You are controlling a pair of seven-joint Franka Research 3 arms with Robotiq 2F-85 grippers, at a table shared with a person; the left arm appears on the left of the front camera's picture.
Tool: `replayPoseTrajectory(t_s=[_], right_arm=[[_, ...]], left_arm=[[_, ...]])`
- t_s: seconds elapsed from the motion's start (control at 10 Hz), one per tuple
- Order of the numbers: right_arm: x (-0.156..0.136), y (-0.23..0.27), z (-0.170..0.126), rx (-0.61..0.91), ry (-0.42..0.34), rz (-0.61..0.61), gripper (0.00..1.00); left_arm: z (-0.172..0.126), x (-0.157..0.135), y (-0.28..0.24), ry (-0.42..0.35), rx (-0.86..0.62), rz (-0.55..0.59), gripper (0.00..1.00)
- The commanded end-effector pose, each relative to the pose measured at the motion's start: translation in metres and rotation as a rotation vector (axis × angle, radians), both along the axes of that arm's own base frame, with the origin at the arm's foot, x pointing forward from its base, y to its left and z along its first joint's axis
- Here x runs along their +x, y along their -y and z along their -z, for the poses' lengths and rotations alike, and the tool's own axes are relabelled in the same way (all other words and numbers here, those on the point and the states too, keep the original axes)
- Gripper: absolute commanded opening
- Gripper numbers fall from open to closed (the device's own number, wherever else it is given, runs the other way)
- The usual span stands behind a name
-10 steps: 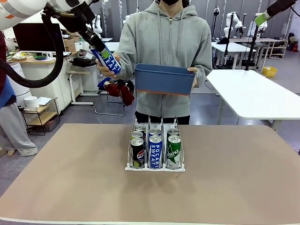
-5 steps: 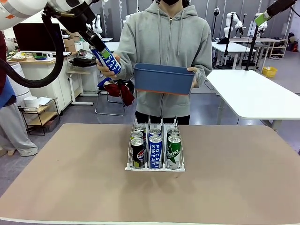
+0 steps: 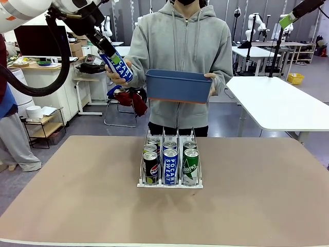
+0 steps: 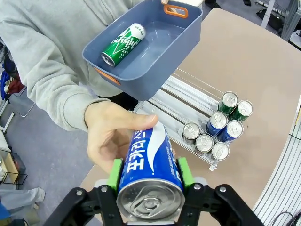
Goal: Fill the beverage cans into the dispenser.
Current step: Place the picked Ionic drink in the line of the Automatic Can Dispenser with the same cans.
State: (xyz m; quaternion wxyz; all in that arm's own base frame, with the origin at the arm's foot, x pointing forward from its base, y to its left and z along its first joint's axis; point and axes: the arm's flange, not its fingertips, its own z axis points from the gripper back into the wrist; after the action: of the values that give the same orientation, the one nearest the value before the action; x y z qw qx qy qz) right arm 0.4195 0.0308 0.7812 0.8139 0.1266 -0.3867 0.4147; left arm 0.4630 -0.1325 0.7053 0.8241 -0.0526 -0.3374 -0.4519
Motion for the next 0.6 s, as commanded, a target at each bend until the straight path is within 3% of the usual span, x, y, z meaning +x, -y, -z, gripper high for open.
replayPoseTrajectory(t_s=[0.0,0.5], right_arm=[[-0.0006,-0.0002,0.0004,0.001,-0.001,0.0,1.0],[-0.0006,-0.0002,0.0004,0.001,-0.001,0.0,1.0]], left_arm=[[-0.0006,-0.0006,-0.0012,0.008,-0.002,-0.002,0.0],[-0.0006,-0.0006,-0.0012,0.008,-0.002,-0.002,0.0]])
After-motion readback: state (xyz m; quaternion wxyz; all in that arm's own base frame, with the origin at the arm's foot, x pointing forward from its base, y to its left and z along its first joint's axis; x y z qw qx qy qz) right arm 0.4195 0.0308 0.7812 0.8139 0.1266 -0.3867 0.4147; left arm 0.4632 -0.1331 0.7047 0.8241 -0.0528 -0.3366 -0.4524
